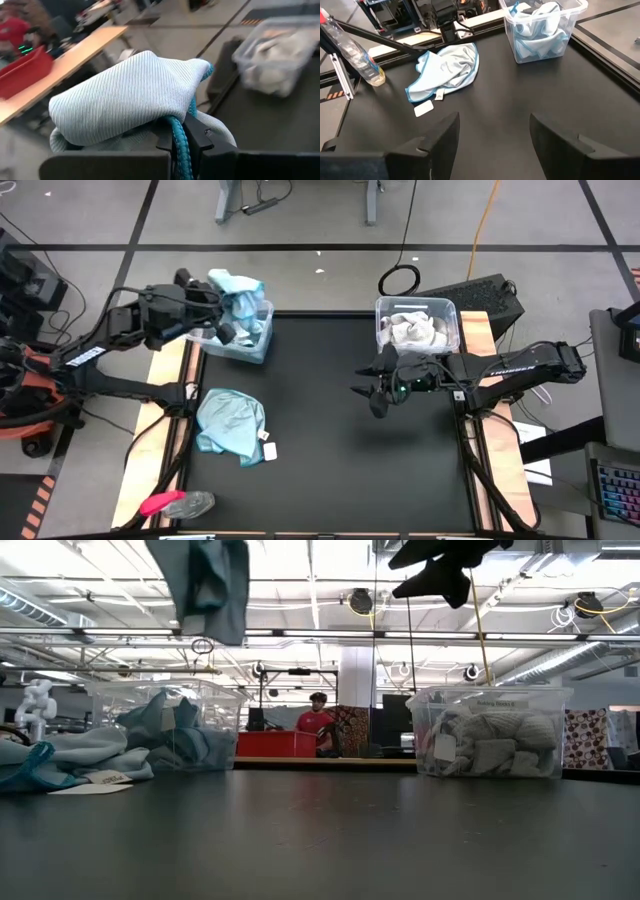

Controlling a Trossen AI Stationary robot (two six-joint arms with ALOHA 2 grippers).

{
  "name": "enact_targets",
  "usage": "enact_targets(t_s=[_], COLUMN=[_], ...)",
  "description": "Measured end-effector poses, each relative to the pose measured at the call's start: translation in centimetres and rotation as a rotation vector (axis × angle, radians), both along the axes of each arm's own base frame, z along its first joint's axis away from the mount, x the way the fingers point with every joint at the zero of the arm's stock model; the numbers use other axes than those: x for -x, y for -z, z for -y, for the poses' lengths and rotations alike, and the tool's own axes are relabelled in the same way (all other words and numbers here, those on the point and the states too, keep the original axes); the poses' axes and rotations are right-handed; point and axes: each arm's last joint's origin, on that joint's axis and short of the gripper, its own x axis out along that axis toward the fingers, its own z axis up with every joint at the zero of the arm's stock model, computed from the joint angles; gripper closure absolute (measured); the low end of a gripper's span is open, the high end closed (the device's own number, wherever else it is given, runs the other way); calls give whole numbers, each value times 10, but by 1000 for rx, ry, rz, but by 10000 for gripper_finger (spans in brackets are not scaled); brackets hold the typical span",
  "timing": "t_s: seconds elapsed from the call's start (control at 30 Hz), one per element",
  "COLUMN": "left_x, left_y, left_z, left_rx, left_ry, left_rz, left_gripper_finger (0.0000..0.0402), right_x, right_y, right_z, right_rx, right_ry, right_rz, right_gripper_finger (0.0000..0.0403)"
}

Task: Sort microfiber towel by color & place in baskets
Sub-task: Put the blue microfiber towel into the left transparent bin

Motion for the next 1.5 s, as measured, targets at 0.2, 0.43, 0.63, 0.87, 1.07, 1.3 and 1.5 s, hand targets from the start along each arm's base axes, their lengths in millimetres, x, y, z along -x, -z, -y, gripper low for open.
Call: enact_targets(t_s=[0.2, 0.43, 0.63, 0.87, 1.07, 1.3, 1.5], left_x=[14, 26, 32, 35, 35, 29, 24], left_y=[9, 23, 28, 30, 45, 73, 84], left_z=[-8, -17, -21, -25, -30, -38, -43], left_rx=[40, 135, 200, 257, 304, 366, 375], left_ry=[-124, -251, -328, -355, -402, -449, -452], left_rz=[-91, -165, -166, -137, -177, -205, -188], left_gripper_finger=[391, 391, 391, 391, 391, 391, 391], right_x=[0, 1, 3, 3, 3, 3, 4], right_y=[1, 2, 5, 5, 5, 6, 6], right_z=[0, 0, 0, 0, 0, -2, -4], right_rx=[1, 2, -16, -20, -28, -39, -51], right_ry=[0, 0, 7, 9, -6, -14, -18], right_rz=[-9, -21, -57, -62, -62, -63, -71], right_gripper_finger=[172, 172, 172, 172, 172, 172, 172])
